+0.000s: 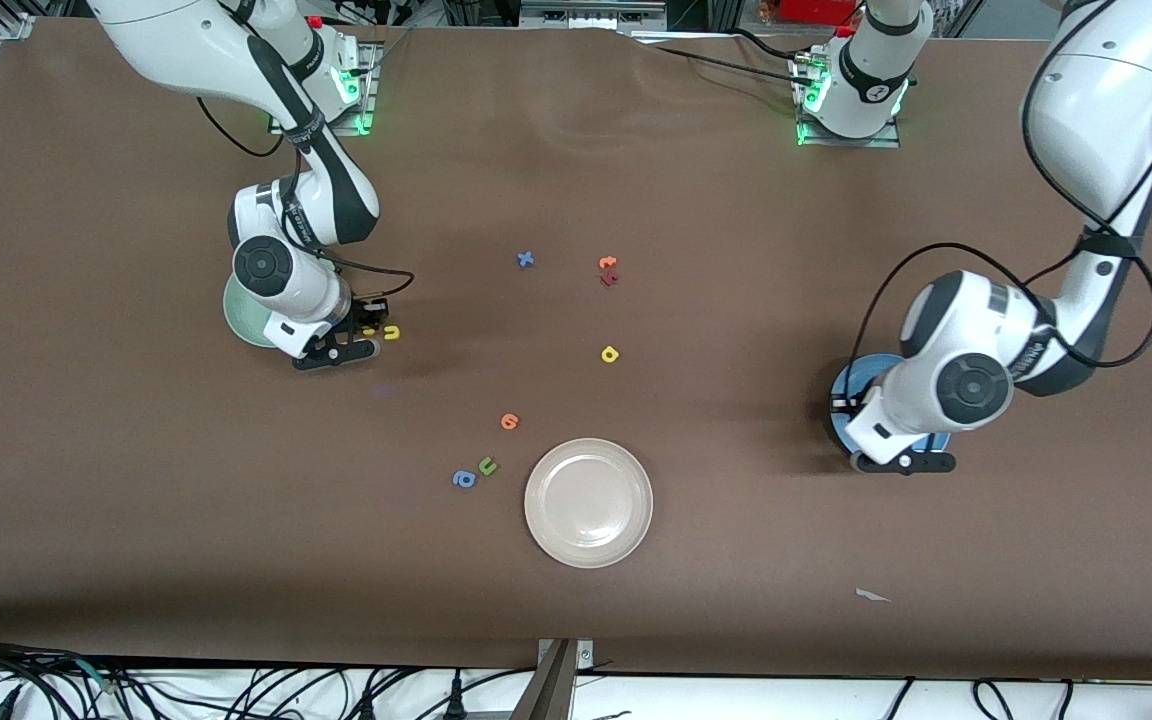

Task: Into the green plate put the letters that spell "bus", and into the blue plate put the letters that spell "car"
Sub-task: 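Grasp the yellow s with the right gripper while the left gripper returns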

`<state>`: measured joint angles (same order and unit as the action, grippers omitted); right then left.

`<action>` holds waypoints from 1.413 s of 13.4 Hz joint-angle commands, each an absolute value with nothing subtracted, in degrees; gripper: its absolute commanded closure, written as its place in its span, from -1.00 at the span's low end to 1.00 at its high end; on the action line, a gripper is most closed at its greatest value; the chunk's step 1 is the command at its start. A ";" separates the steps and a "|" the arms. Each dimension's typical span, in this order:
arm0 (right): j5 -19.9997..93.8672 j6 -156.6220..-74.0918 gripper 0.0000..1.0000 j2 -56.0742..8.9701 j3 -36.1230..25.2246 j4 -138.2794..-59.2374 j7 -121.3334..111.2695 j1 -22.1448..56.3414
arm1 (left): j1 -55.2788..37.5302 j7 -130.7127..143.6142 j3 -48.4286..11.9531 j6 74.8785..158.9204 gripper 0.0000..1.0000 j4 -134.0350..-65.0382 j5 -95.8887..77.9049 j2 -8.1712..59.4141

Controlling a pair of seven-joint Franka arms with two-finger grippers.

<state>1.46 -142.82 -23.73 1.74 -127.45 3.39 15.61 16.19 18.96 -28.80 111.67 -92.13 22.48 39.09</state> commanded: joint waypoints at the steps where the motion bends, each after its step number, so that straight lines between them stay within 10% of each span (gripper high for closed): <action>1: 1.58 -143.79 0.62 -23.82 2.29 -128.14 2.99 15.12 | 16.35 10.57 -26.47 110.83 0.48 -91.76 21.88 41.48; 2: 1.84 -143.79 0.71 -23.64 2.29 -128.14 2.99 15.12 | 16.35 7.76 -25.59 110.83 0.05 -91.67 22.06 41.66; 3: 1.93 -143.79 0.75 -23.47 2.29 -128.06 3.34 15.12 | 16.35 3.99 -25.32 110.83 -0.99 -91.58 21.89 41.57; 19: 2.37 -117.40 0.75 -8.43 -11.42 -128.39 2.90 14.94 | -4.73 67.63 -33.05 132.18 -1.00 -95.71 14.14 41.48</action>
<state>1.77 -115.41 -7.94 -10.87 -124.86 3.80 14.77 -1.75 60.97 -34.38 129.86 -95.07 13.02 41.78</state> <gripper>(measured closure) 0.780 0.000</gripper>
